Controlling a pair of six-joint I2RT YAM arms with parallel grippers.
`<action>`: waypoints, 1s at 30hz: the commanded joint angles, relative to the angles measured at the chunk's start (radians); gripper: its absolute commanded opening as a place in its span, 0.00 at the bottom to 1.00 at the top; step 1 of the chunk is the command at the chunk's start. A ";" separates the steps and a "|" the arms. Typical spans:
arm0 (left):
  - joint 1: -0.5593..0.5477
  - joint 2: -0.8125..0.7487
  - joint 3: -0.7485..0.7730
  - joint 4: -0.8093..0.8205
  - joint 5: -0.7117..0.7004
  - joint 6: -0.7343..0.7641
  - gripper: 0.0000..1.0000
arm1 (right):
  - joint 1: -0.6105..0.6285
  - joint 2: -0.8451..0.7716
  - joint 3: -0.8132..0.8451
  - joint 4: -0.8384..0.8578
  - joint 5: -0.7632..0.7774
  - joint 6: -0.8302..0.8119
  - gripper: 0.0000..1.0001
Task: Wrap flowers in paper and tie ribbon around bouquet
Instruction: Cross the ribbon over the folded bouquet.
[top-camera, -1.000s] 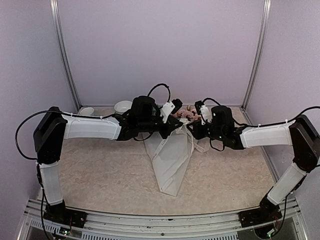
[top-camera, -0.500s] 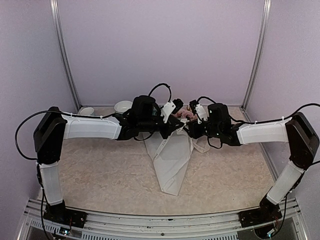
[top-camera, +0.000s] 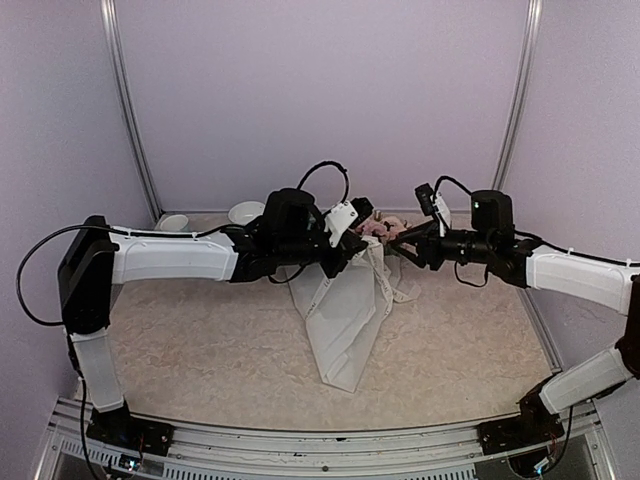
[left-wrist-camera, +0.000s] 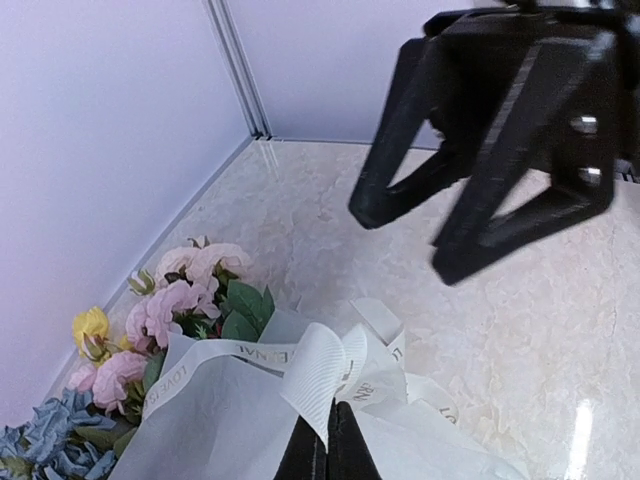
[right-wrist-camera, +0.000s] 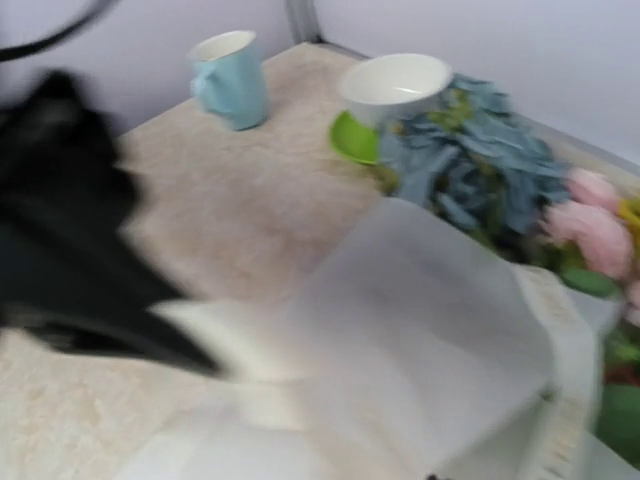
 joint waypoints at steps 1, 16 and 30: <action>-0.012 -0.073 -0.039 0.040 -0.011 0.062 0.00 | -0.074 0.049 0.056 -0.057 -0.039 0.059 0.41; -0.010 -0.057 -0.035 0.047 -0.007 0.090 0.00 | 0.000 0.339 0.260 -0.096 -0.382 0.008 0.11; -0.001 -0.022 -0.019 0.019 -0.034 0.088 0.00 | 0.048 0.292 0.145 -0.045 -0.538 0.008 0.01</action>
